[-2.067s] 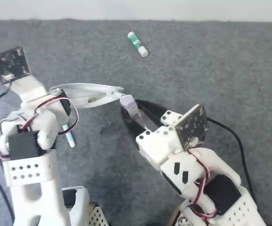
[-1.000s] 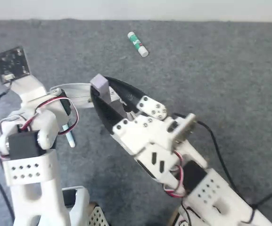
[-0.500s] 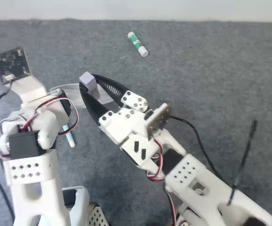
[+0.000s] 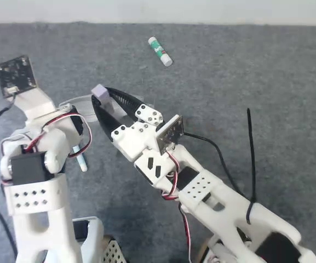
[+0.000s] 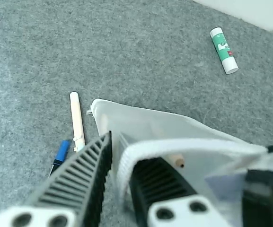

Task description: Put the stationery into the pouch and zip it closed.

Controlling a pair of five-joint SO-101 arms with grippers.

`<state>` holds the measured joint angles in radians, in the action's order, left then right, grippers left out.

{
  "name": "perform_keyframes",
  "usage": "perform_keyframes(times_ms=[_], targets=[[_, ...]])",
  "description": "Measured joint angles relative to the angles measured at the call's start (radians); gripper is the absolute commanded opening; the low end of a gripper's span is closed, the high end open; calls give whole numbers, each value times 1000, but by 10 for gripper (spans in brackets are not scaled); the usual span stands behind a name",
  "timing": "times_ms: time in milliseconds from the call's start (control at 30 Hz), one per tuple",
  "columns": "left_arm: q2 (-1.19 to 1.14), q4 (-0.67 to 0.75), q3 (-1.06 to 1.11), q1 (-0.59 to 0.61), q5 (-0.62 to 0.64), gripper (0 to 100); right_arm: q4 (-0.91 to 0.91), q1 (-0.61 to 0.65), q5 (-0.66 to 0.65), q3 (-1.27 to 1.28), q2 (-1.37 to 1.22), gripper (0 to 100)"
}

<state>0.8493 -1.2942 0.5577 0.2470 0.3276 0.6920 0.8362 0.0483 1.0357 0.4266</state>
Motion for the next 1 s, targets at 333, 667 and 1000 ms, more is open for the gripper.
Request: perform_keyframes(times_ms=[333, 667, 1000], targets=[[-2, 0, 0, 0, 0, 12, 15, 2, -124, 41, -3, 9], [-2, 0, 2, 0, 0, 12, -6, 18, -215, 57, 0, 177], [-2, 0, 2, -3, -14, 12, -61, 20, -233, 52, 3, 188]])
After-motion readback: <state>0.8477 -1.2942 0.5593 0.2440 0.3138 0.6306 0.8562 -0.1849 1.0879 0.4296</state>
